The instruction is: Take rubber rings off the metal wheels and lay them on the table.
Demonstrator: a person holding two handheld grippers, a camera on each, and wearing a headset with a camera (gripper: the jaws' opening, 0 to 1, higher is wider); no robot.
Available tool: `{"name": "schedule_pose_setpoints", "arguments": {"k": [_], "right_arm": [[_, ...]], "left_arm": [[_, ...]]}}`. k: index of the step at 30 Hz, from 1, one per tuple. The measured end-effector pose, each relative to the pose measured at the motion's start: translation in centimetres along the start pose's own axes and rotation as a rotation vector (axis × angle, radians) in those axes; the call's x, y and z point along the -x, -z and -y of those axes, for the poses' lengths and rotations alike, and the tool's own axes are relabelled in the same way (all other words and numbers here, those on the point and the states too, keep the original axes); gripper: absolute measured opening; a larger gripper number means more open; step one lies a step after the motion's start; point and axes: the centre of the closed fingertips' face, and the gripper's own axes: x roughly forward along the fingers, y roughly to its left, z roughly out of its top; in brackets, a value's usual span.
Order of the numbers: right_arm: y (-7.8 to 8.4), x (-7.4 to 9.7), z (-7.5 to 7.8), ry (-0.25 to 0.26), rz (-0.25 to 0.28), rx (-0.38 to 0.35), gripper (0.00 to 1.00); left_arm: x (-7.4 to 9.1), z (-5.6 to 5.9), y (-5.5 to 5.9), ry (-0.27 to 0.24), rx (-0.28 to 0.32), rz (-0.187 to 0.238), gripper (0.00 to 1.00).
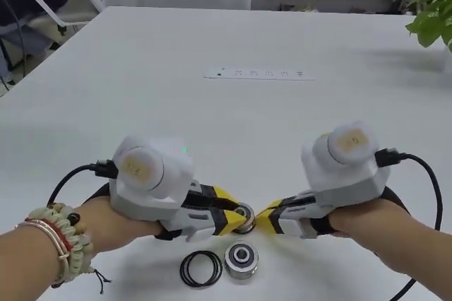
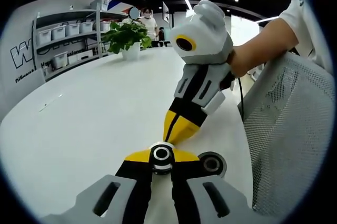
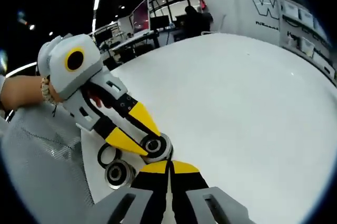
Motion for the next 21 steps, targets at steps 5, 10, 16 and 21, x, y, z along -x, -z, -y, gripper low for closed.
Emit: {"name": "schedule_pose_setpoints", "arguments": {"k": [5, 10, 16, 21], "right_arm": [[0.0, 0.3, -0.1, -0.014, 0.009, -0.127, 0.00], [-0.8, 1.0, -0.1, -0.045, 0.058, -0.175, 0.00], [-1.1, 1.0, -0.6, -0.049, 0.057, -0.198, 0.00], [-1.1, 1.1, -0.8, -0.050, 0.055, -0.181, 0.00]], "left_arm": [[0.0, 0.1, 0.0, 0.000, -0.011, 0.007, 0.08], [0.0, 0.0, 0.0, -0.002, -0.013, 0.016, 0.08], [-0.1, 0.0, 0.0, -0.002, -0.016, 0.021, 0.08], [-0.1, 0.0, 0.0, -0.002, -0.016, 0.025, 0.08]]}}
